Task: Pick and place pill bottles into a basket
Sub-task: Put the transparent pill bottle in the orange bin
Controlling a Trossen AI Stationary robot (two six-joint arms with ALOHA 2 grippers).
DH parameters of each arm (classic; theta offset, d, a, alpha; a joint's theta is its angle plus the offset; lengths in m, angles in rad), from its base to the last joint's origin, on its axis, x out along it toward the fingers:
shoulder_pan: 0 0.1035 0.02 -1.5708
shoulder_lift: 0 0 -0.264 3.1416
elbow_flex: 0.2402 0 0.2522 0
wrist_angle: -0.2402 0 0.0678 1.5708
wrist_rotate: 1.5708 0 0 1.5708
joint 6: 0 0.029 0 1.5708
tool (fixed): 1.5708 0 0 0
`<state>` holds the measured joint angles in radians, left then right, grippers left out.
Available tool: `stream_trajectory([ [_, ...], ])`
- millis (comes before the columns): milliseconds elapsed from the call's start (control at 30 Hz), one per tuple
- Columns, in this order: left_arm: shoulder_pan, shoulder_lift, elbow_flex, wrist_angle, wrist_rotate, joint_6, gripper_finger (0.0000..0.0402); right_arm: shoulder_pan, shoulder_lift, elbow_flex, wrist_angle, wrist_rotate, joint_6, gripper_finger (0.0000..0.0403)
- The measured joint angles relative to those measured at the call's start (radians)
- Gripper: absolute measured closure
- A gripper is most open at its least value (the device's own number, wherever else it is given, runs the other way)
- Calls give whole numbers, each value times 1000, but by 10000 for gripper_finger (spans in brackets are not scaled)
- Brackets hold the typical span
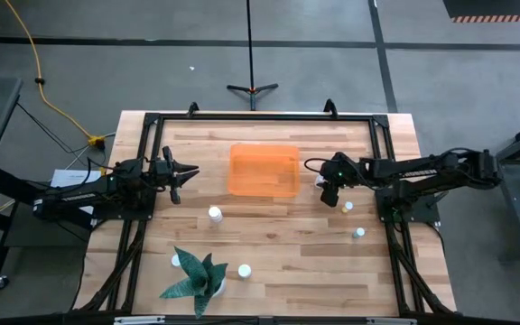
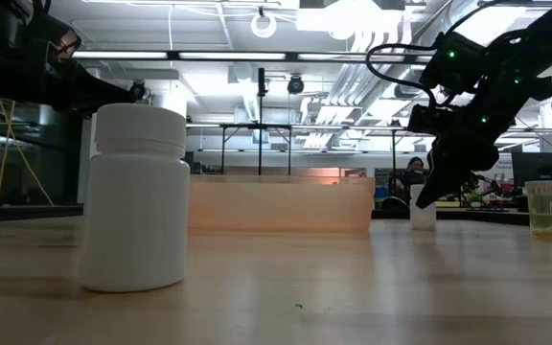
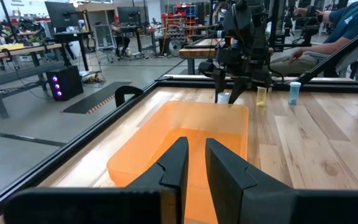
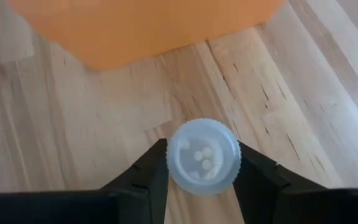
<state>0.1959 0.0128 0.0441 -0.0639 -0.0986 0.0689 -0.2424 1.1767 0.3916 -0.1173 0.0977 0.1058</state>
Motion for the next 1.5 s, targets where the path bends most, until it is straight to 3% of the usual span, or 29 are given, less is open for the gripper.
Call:
stream_trajectory([
  [200, 0, 0, 0, 0, 0, 0, 309, 3, 0, 36, 25, 2, -61, 267],
  [533, 0, 0, 0, -1, 0, 0, 309, -7, 0, 228, -53, 28, -173, 270],
  [733, 0, 0, 0, -1, 1, 0, 309, -49, 19, 284, 48, -56, -231, 267],
  [1033, 0, 0, 0, -1, 1, 0, 309, -133, 225, 290, 264, -174, -297, 268],
  [1500, 0, 0, 0, -1, 1, 0, 309, -232, 532, 583, -15, -239, -315, 267],
])
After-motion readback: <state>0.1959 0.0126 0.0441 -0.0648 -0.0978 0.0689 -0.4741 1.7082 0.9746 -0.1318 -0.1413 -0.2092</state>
